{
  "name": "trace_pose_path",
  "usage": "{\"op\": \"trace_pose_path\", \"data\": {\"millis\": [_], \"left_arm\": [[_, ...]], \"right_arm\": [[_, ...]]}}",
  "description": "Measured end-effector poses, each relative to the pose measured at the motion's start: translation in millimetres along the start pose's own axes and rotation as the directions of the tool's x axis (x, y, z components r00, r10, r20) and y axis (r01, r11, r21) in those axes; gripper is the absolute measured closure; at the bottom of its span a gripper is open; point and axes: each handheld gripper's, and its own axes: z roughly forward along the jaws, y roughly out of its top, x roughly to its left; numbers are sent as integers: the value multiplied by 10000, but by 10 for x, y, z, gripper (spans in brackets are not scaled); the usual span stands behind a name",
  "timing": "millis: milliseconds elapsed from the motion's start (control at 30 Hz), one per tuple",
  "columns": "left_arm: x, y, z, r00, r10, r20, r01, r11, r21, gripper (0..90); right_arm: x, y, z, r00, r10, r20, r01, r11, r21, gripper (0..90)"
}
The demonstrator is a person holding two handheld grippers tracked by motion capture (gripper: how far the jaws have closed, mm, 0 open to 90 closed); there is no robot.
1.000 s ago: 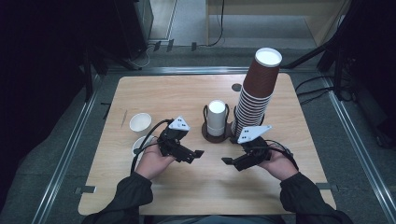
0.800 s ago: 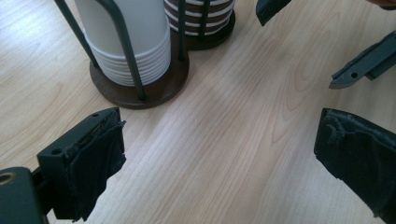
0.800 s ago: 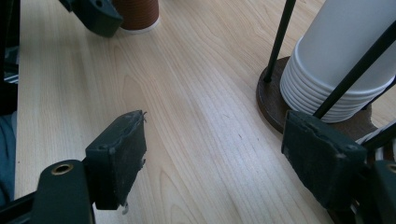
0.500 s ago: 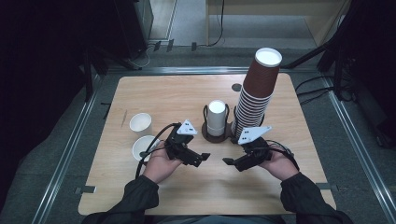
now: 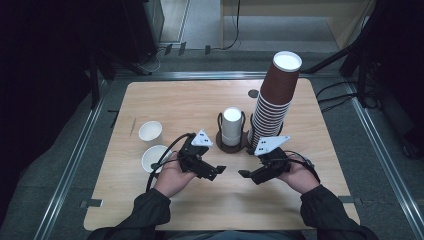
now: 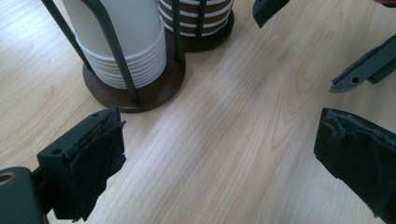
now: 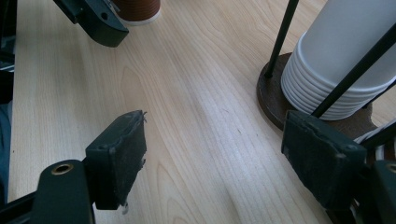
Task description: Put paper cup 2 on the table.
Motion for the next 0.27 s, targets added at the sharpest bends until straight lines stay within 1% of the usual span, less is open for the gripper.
{"op": "trace_pose_path", "data": {"millis": [167, 267], "left_arm": [[5, -2, -6, 10000, -92, -20, 92, 9999, -103, 17], [-2, -2, -1, 9999, -116, 33, 116, 9999, -82, 17]], "right_arm": [[-3, 4, -1, 10000, -7, -62, 6, 10000, -47, 223], [-7, 7, -1, 10000, -34, -61, 34, 10000, -86, 223]]}}
